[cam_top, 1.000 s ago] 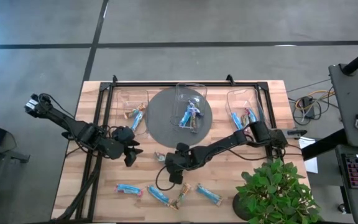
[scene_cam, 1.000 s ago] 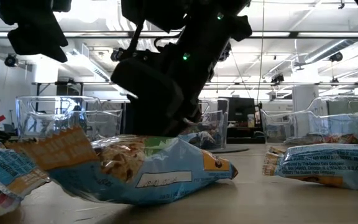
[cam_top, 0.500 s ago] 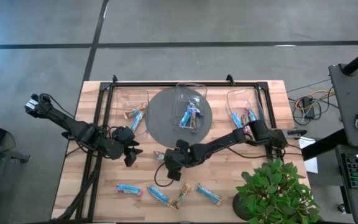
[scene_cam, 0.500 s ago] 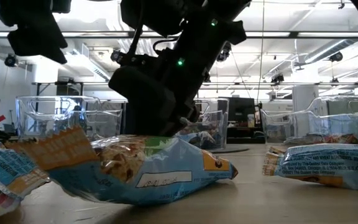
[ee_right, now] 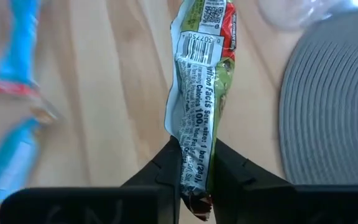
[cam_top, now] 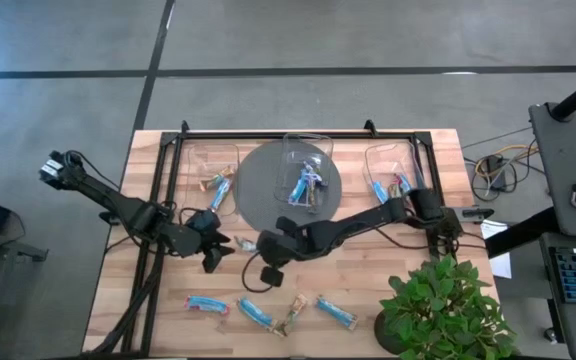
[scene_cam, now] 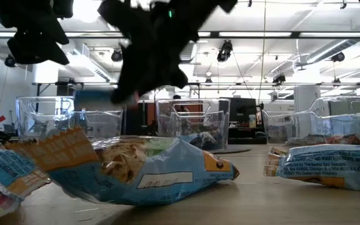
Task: Pick and place Granola Bars by type
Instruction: Put the red granola bar into the right transparent bin
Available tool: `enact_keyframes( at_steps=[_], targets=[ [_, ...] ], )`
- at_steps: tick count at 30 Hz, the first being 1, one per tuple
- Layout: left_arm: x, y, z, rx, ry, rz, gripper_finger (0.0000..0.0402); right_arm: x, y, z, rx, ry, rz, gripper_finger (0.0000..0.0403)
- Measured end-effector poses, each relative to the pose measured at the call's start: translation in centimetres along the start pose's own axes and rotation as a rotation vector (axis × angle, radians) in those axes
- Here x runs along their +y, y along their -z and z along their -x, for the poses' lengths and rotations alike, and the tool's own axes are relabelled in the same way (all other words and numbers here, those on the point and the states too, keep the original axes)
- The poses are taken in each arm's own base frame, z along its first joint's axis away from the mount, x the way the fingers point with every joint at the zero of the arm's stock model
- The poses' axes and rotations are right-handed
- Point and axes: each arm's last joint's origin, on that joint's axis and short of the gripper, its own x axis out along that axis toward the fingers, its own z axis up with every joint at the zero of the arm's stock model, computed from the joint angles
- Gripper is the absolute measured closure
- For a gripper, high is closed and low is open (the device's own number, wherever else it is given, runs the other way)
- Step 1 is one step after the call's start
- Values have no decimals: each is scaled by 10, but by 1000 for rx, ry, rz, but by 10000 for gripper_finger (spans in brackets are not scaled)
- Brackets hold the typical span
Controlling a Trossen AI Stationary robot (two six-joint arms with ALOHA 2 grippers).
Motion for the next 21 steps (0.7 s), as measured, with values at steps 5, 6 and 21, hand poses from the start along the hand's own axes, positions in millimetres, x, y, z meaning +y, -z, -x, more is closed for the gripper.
enact_keyframes(
  at_steps=[5,6,21],
  targets=[
    [-4,-6,7,-24,33,-44,225,-6,-18,17,2,-54,-17,362],
    [-4,-7,9,-33,40,-43,225,-7,-20,21,1,-57,-14,362],
    [-12,-30,40,-322,127,-383,225,-20,-46,121,-22,-187,106,362]
  ],
)
